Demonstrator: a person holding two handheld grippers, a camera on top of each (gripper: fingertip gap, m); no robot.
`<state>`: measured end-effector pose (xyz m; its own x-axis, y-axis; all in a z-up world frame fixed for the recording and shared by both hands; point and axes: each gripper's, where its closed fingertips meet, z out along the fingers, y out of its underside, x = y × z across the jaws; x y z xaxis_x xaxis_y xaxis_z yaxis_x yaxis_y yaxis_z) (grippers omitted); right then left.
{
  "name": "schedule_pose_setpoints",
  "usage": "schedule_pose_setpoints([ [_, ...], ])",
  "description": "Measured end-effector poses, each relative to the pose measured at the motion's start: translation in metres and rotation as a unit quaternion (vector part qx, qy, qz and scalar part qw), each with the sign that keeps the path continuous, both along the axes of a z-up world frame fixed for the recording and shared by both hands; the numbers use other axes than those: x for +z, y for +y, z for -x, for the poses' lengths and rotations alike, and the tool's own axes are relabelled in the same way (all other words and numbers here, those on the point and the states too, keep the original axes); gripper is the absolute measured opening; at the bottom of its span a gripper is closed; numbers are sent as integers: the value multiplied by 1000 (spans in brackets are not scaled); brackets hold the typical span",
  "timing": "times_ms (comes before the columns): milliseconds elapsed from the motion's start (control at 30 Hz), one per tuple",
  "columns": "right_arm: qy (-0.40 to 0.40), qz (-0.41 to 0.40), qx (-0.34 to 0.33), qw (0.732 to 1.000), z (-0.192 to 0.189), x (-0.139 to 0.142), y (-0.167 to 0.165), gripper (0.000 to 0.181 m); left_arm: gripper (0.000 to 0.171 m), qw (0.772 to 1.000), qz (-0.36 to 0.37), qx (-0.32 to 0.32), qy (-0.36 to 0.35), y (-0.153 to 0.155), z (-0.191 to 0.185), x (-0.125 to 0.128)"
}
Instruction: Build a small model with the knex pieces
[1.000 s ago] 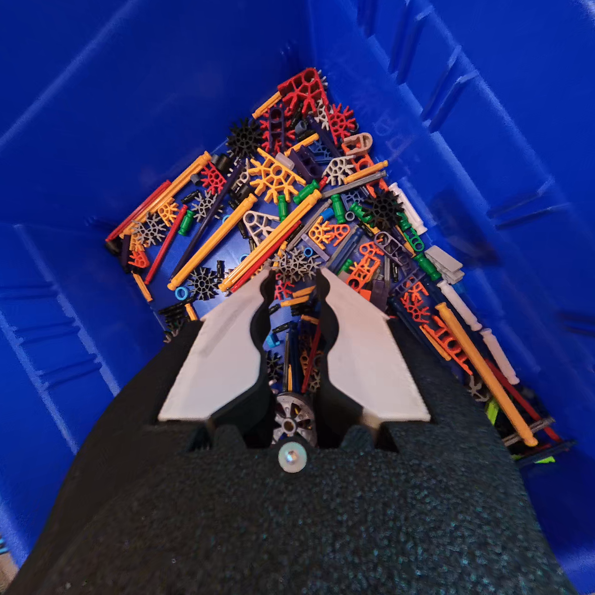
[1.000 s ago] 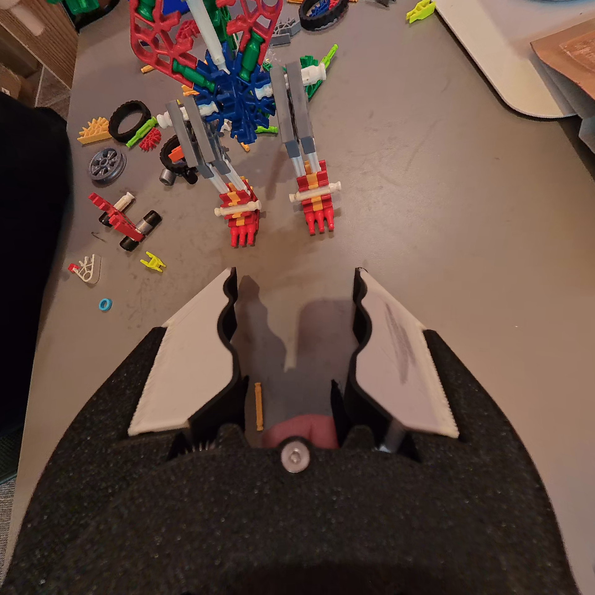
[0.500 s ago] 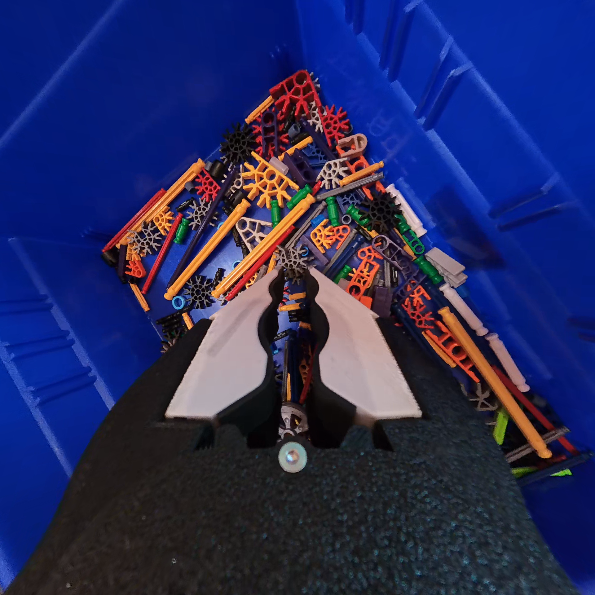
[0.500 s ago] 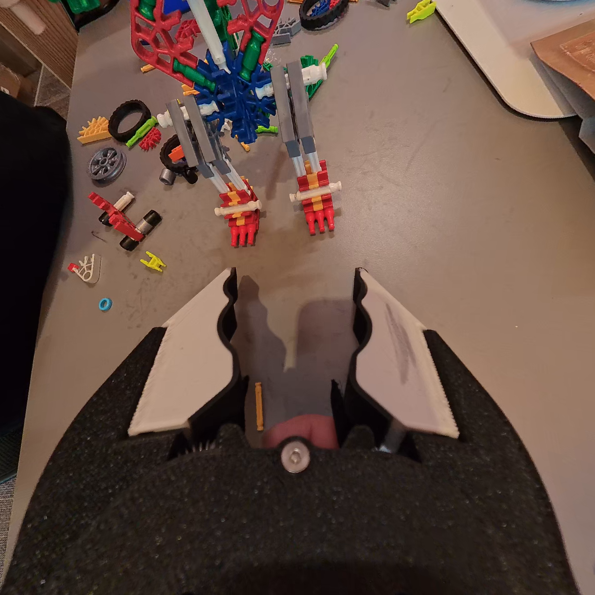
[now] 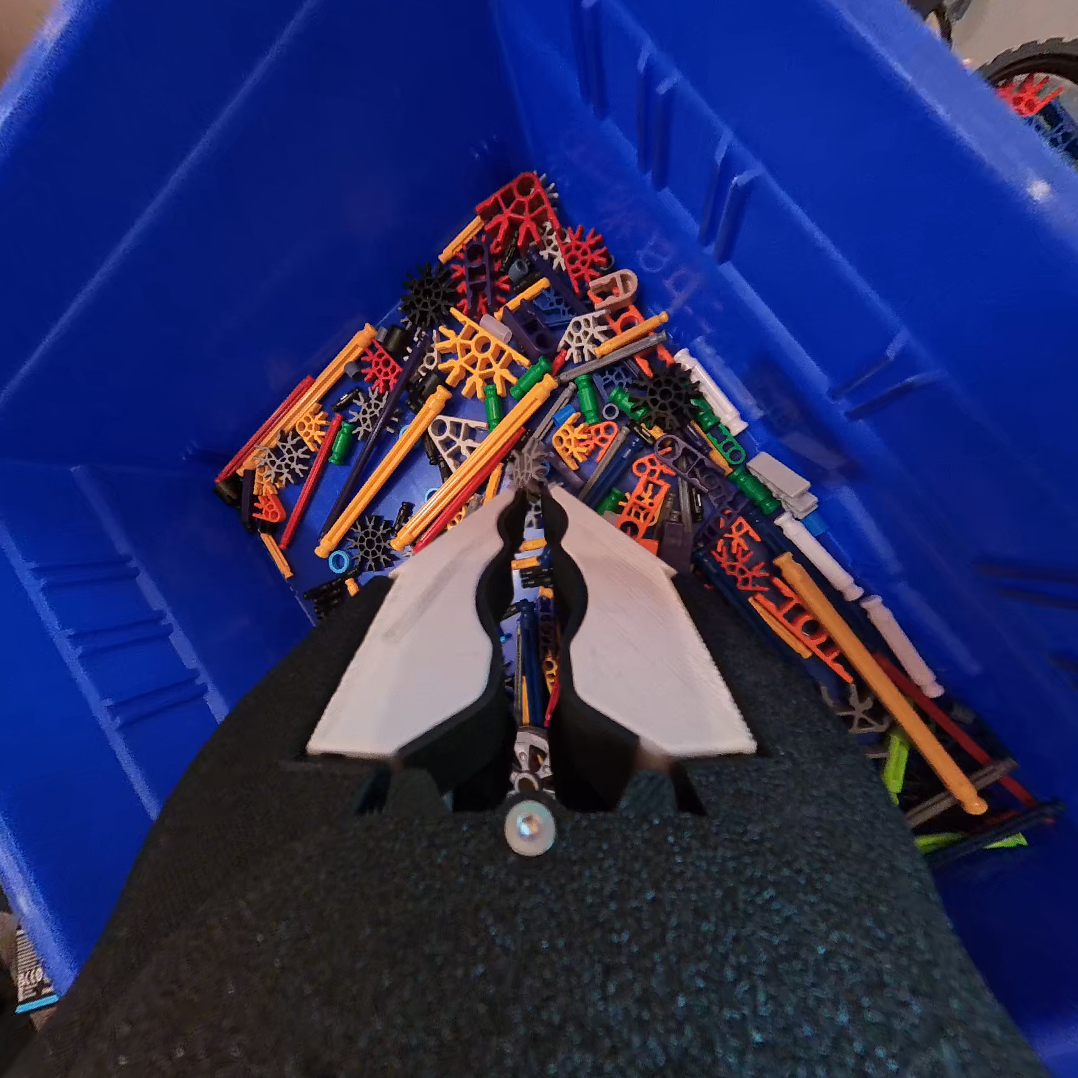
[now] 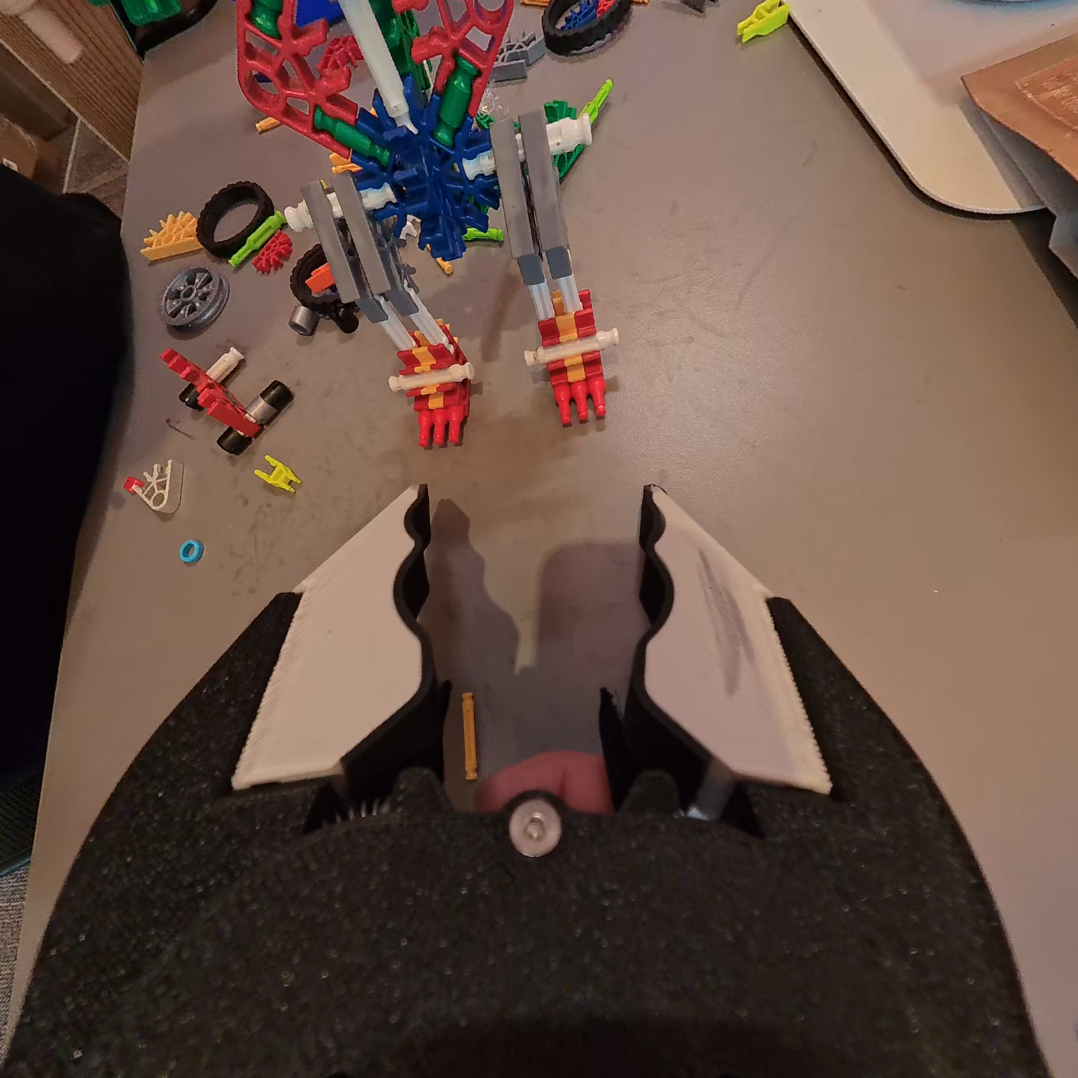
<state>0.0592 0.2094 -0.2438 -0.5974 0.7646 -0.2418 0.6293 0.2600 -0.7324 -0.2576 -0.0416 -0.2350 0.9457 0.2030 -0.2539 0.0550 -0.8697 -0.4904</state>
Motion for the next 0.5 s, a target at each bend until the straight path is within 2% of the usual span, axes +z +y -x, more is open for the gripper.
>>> schedule_pose_setpoints([
  [267,0,-1,0,1000,0,0,0,72,4,1000,4,5,2,-2,3,-3],
  [500,0,0,0,1000,0,0,0,72,12,1000,9,5,-9,-2,1,-9],
])
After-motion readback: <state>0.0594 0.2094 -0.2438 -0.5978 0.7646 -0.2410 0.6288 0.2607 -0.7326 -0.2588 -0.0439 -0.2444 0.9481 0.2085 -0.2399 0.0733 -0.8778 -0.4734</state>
